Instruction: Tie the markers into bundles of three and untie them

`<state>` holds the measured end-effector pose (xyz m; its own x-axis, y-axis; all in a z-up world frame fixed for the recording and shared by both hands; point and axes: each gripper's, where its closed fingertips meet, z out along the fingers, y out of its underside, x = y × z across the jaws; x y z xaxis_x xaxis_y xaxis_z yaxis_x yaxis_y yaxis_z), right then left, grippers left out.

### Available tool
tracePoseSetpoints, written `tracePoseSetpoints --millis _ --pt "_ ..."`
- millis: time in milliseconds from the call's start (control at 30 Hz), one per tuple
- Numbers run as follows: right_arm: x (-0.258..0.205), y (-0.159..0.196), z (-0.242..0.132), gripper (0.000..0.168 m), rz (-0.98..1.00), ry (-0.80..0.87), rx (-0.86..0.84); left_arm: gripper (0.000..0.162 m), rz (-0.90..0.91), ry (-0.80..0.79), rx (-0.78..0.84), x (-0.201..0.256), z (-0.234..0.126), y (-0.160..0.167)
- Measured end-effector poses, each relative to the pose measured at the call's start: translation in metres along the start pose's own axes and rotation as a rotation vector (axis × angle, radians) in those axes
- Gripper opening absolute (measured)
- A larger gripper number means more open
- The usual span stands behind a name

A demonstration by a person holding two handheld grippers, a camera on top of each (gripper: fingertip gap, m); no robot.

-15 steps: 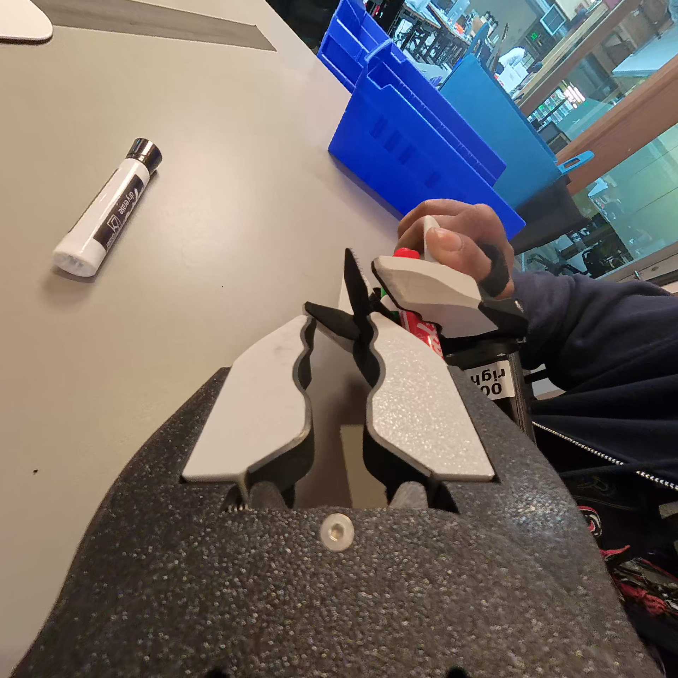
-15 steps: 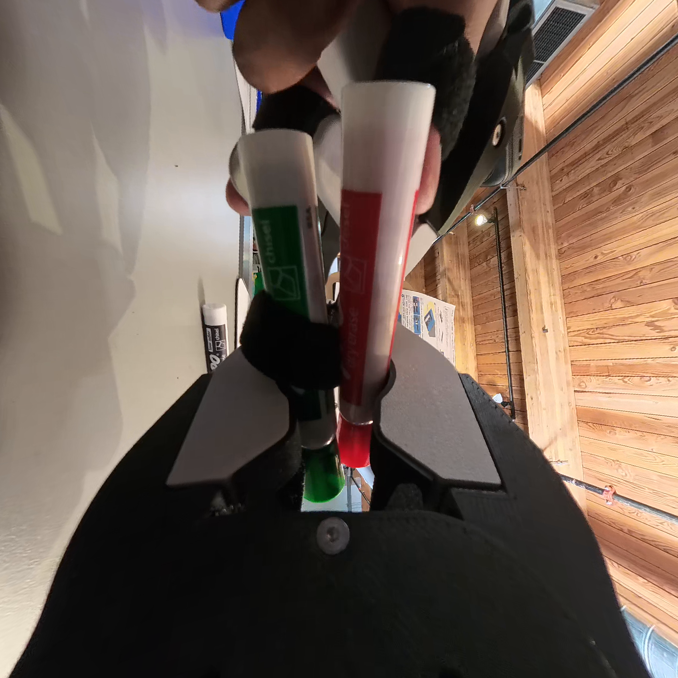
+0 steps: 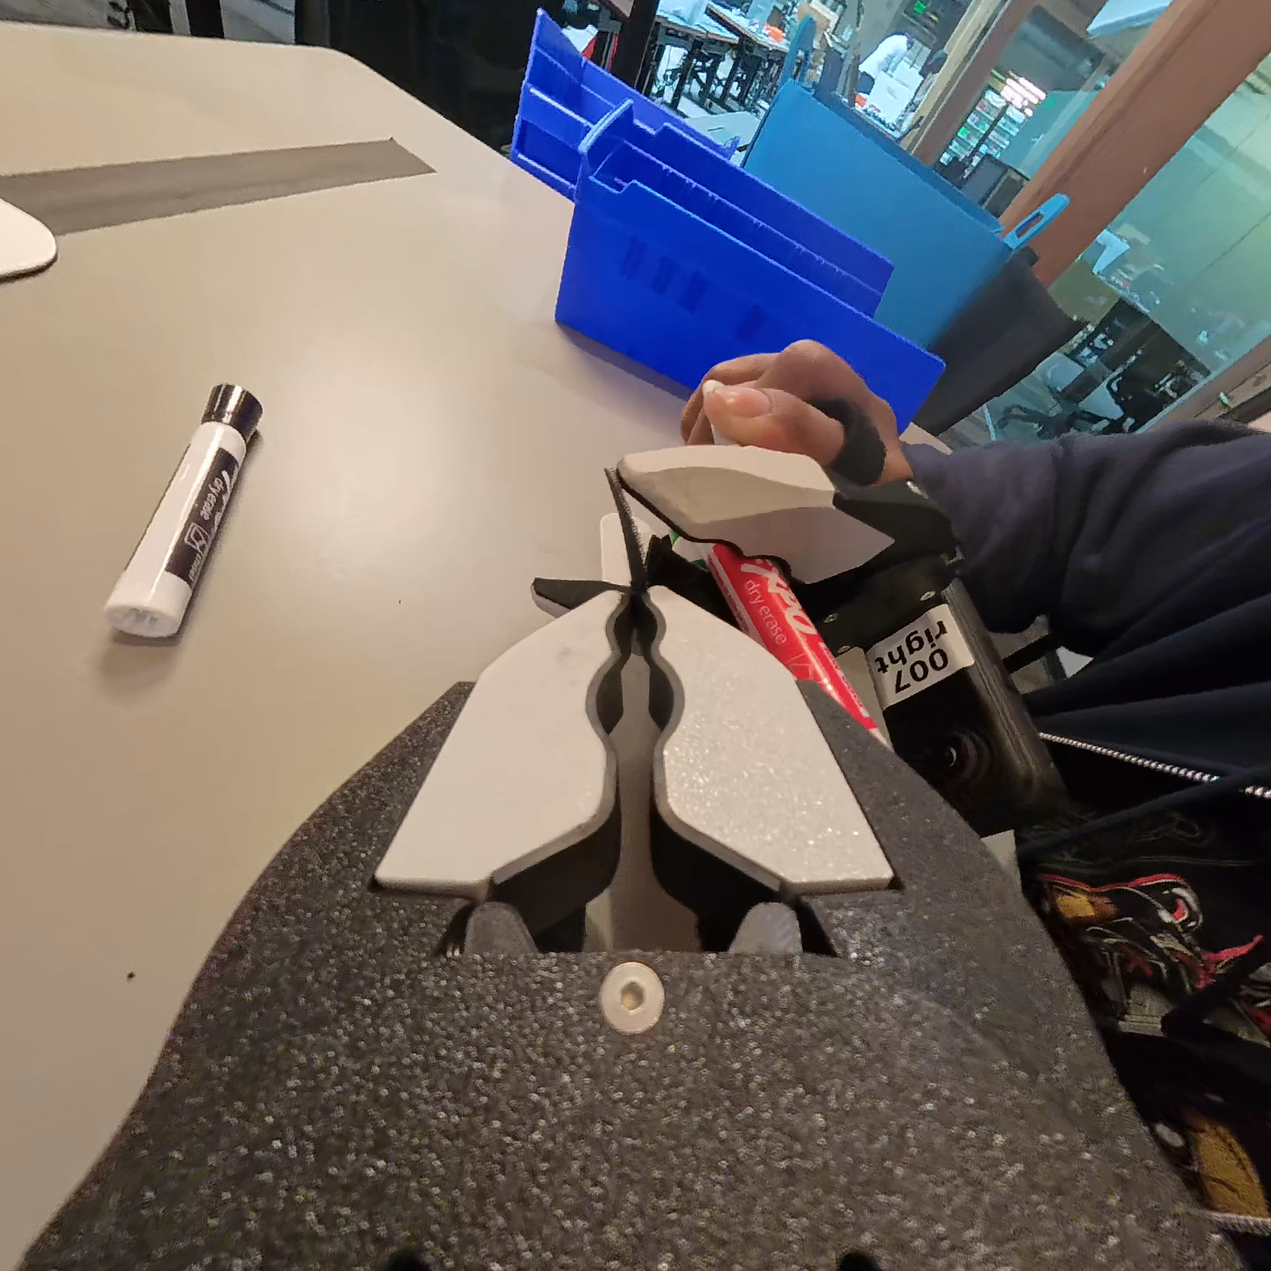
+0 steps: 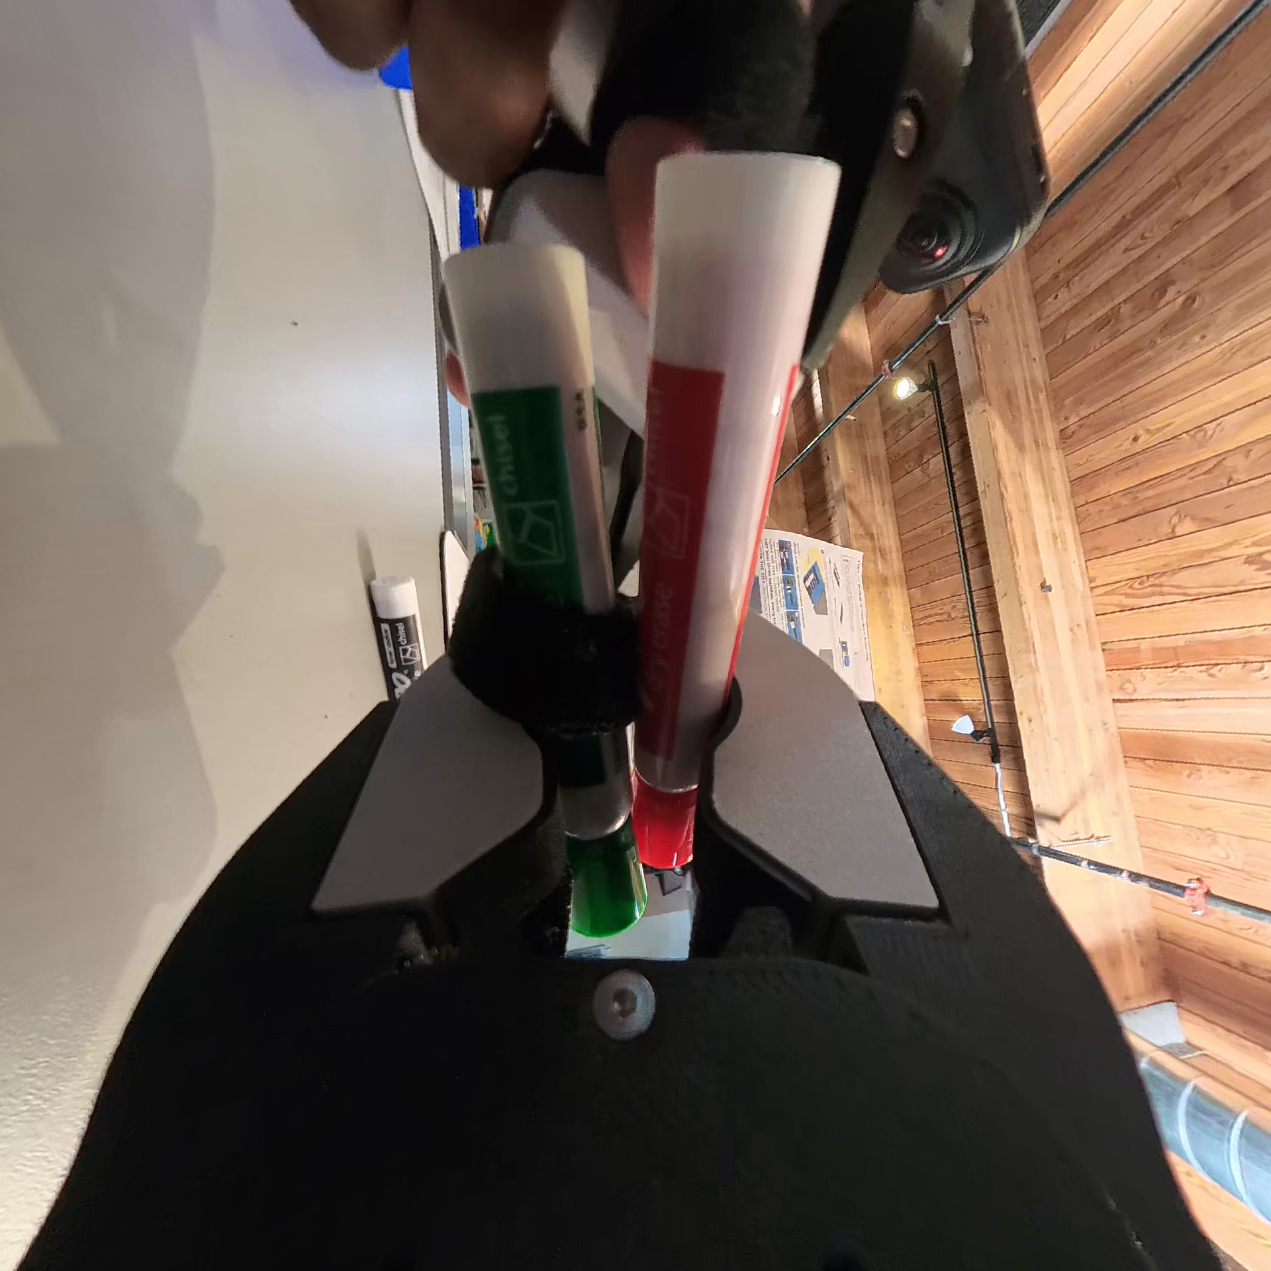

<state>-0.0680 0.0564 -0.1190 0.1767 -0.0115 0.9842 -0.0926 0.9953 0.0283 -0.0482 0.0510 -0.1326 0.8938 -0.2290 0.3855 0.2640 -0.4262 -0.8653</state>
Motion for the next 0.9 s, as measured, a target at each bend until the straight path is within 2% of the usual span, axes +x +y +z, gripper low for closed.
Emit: tracePoseSetpoints --millis 233,733,900 --pt "0.004 0.001 -0.002 0.042 0.079 -0.005 0.013 0.002 0.147 -0.016 -0.012 0.003 -0.001 -0.001" --pt "0.009 -0.003 -0.008 0.041 0.257 -0.053 0.091 0.002 0.211 0.117 0.027 0.011 -0.001 0.0" --pt "0.007 -0.004 -0.01 0.041 0.287 -0.079 0.11 0.002 0.314 0.093 0.039 0.012 0.0 0.001"
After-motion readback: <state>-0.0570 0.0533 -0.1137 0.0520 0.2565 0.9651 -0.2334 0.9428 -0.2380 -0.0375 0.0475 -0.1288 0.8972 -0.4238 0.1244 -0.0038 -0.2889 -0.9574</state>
